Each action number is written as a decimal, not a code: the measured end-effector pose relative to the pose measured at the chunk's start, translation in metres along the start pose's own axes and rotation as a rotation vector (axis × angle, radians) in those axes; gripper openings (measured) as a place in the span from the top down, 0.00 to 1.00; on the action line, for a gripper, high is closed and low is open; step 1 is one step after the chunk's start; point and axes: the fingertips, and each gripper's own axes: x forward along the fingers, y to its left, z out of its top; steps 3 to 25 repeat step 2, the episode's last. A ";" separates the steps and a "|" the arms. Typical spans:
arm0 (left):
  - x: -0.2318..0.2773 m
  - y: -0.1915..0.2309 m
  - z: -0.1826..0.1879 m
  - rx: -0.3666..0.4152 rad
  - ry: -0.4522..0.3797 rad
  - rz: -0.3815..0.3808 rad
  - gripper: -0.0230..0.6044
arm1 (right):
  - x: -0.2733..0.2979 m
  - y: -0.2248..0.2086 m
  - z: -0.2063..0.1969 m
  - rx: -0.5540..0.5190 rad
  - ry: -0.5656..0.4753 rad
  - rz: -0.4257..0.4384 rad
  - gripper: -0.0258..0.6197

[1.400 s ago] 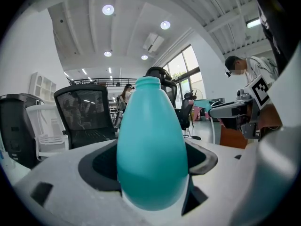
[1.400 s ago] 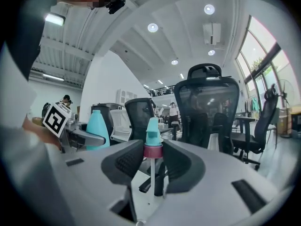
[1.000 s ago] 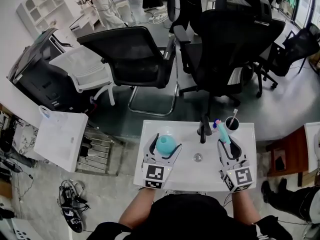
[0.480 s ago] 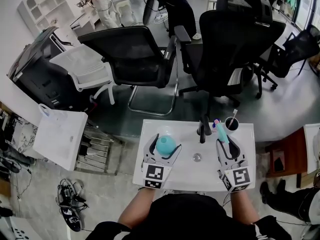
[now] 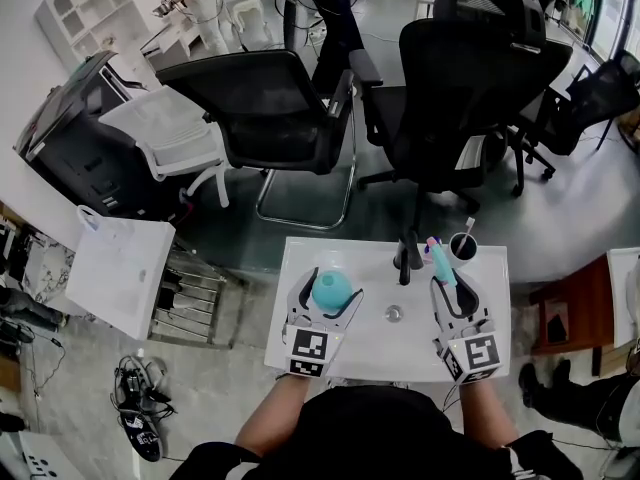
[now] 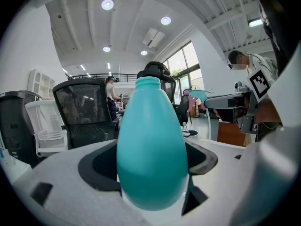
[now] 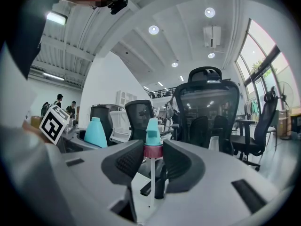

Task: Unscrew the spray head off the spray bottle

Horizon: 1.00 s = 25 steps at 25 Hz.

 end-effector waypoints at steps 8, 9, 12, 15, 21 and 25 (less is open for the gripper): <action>0.000 0.000 -0.001 0.002 0.003 -0.001 0.33 | 0.001 0.001 0.000 0.000 -0.002 0.003 0.75; 0.000 0.000 -0.001 0.002 0.003 -0.001 0.33 | 0.001 0.001 0.000 0.000 -0.002 0.003 0.75; 0.000 0.000 -0.001 0.002 0.003 -0.001 0.33 | 0.001 0.001 0.000 0.000 -0.002 0.003 0.75; 0.000 0.000 -0.001 0.002 0.003 -0.001 0.33 | 0.001 0.001 0.000 0.000 -0.002 0.003 0.75; 0.000 0.000 -0.001 0.002 0.003 -0.001 0.33 | 0.001 0.001 0.000 0.000 -0.002 0.003 0.75; 0.000 0.000 -0.001 0.002 0.003 -0.001 0.33 | 0.001 0.001 0.000 0.000 -0.002 0.003 0.75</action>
